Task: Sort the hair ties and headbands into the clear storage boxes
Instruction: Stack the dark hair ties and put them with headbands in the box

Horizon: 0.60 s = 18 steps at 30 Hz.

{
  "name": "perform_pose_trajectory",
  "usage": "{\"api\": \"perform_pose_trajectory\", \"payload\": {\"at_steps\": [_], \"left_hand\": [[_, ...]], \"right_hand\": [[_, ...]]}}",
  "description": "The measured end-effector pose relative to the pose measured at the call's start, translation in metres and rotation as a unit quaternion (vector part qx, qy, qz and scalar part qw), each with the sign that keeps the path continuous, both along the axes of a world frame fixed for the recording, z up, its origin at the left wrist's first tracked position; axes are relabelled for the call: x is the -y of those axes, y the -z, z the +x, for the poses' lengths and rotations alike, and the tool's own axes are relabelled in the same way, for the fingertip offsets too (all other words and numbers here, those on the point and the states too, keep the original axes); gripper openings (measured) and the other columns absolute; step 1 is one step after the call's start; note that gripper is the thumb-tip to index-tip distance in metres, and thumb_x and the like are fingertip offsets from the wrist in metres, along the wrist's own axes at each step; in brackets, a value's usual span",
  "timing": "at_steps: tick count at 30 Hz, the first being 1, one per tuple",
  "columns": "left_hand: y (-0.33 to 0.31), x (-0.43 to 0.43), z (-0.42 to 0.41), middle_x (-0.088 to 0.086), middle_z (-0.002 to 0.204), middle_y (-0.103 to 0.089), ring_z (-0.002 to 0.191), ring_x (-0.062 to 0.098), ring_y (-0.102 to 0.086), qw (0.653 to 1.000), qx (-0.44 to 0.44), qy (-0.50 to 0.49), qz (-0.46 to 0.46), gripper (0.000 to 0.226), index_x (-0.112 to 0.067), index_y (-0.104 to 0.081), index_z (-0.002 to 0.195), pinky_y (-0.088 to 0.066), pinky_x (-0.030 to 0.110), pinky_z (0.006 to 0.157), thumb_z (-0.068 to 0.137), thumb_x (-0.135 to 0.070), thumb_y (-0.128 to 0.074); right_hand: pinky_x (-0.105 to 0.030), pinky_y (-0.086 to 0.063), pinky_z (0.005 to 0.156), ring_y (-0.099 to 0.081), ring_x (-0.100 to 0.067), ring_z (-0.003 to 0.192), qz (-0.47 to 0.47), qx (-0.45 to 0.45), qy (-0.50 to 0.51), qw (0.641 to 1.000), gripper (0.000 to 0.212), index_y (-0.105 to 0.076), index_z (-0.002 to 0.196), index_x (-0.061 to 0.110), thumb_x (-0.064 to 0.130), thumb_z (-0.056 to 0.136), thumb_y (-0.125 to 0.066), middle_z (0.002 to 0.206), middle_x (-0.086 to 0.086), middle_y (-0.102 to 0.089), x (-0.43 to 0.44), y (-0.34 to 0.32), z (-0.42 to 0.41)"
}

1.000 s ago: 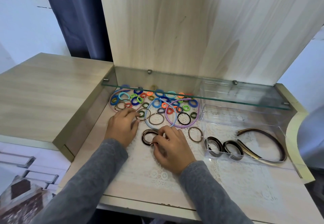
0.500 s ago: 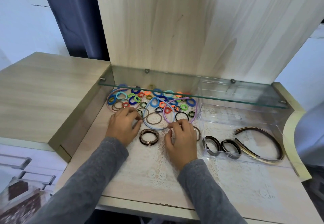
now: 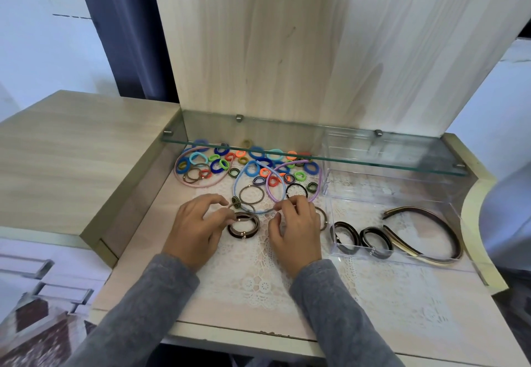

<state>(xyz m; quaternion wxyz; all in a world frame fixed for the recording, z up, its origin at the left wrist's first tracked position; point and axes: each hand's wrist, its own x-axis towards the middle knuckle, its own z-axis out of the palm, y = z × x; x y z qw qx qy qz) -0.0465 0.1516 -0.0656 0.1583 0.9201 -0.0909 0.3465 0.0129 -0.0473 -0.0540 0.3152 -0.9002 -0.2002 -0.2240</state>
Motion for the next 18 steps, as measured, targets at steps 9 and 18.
{"api": "perform_pose_trajectory", "payload": {"at_steps": [9,18], "left_hand": [[0.0036,0.0006,-0.0071,0.0,0.106,-0.06,0.094,0.025,-0.06,1.0,-0.013,0.025,0.003,0.009,-0.022,-0.067,0.09,-0.047,0.039,0.081,0.086,-0.015,-0.063],[0.0,-0.0011,-0.0074,0.0,0.102,-0.061,0.089,0.023,-0.06,1.0,-0.011,0.02,-0.015,0.012,-0.021,-0.068,0.091,-0.048,0.039,0.077,0.088,-0.022,-0.057]], "right_hand": [[-0.036,-0.042,0.073,-0.05,-0.019,0.085,0.007,-0.003,-0.002,1.0,0.014,-0.063,0.09,0.015,0.016,0.078,-0.056,0.093,-0.001,-0.053,-0.0009,0.0014,-0.0006],[-0.034,-0.042,0.069,-0.05,-0.019,0.082,0.016,0.006,-0.005,1.0,0.016,-0.064,0.088,0.015,0.017,0.077,-0.053,0.091,-0.001,-0.053,-0.0018,0.0002,-0.0012]]}}
